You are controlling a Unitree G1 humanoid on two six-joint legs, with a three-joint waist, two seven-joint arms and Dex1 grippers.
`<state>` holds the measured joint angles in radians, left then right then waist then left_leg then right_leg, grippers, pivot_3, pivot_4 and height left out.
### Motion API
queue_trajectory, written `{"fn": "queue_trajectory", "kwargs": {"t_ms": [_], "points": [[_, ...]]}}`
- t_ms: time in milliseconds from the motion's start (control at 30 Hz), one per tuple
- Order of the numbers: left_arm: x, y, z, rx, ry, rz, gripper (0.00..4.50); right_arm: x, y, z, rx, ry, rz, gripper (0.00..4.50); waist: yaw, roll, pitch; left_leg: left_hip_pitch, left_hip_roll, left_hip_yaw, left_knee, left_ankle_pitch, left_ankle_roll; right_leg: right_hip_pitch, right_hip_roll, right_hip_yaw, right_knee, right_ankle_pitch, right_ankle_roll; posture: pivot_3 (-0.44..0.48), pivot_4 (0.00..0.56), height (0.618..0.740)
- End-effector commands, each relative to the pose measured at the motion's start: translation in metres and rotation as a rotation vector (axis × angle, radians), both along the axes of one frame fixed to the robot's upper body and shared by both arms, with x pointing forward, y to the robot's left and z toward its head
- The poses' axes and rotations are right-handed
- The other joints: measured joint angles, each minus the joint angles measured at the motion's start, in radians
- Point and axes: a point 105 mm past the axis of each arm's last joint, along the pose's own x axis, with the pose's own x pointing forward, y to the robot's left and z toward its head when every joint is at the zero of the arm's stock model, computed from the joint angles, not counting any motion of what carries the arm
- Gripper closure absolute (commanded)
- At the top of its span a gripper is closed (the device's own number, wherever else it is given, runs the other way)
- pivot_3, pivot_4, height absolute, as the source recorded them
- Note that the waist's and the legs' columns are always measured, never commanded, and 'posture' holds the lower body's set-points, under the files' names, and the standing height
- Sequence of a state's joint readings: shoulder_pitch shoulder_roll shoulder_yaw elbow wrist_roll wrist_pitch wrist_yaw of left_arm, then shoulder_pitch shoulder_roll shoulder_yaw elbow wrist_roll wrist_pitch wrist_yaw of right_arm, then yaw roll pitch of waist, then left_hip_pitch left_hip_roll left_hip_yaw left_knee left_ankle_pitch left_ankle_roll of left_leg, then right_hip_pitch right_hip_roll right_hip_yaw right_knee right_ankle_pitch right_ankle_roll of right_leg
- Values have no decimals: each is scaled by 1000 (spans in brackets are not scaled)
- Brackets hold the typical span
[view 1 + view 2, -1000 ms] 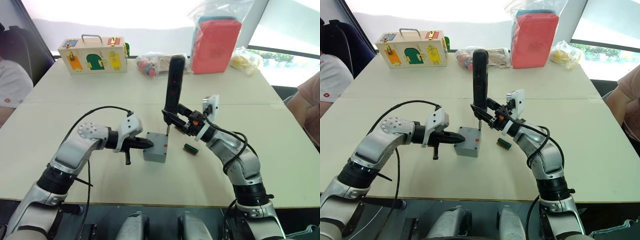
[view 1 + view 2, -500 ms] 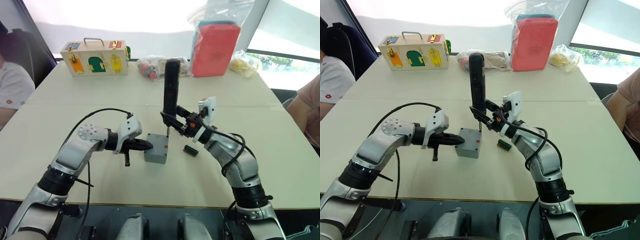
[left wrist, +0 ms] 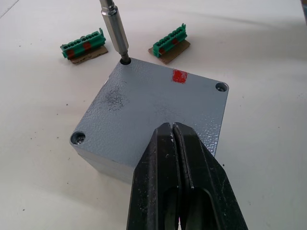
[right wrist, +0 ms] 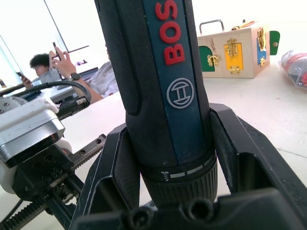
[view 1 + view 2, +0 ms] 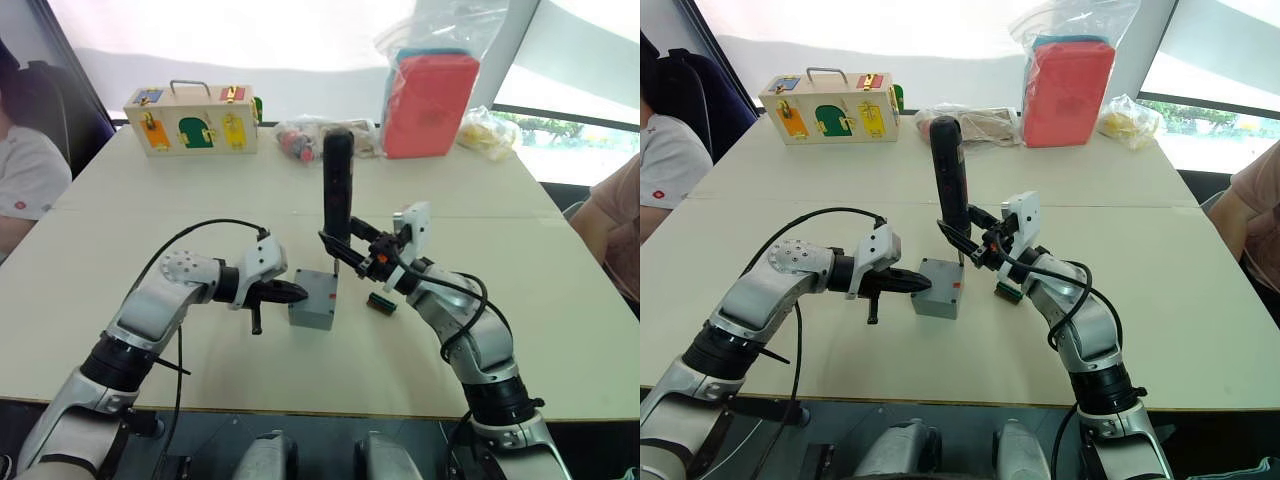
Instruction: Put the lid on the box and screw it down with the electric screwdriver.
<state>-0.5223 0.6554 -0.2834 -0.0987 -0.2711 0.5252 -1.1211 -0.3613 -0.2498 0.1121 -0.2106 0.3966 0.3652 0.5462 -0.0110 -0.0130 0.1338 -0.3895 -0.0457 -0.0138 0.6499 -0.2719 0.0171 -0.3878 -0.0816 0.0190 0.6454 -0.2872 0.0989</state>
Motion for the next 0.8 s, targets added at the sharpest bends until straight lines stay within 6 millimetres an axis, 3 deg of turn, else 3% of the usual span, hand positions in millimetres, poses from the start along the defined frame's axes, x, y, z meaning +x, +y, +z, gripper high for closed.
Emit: {"fn": "queue_trajectory", "kwargs": {"t_ms": [33, 500, 733, 800], "points": [[-1, 6, -22, 94, 32, 8, 4500, 3, -4, -35, -42, 148, -24, 2748, 0, 1, 0, 0, 0, 0, 0, 0, 0, 0, 0, 0, 0, 0, 0, 0, 150, 738], [-4, 5, -21, 59, 50, 17, 4500, 6, -6, -27, -39, 113, -28, 2748, -1, 2, -3, 0, 0, 0, -2, 0, 0, 0, -1, 0, -2, -1, -1, 0, 150, 738], [-7, 7, -18, 36, 76, 40, 4500, 7, -8, 35, 80, -15, -6, 2748, -1, 5, -1, -2, 0, 0, -2, 0, 0, 0, -1, 0, -3, -1, -2, 0, 150, 738], [-7, 12, -16, 16, 92, 62, 4500, 7, -11, 79, 107, -105, 3, 2748, -3, 8, 3, -4, 0, 0, -3, 0, 0, -2, -1, 0, -3, -1, -1, 0, 150, 738]]}}
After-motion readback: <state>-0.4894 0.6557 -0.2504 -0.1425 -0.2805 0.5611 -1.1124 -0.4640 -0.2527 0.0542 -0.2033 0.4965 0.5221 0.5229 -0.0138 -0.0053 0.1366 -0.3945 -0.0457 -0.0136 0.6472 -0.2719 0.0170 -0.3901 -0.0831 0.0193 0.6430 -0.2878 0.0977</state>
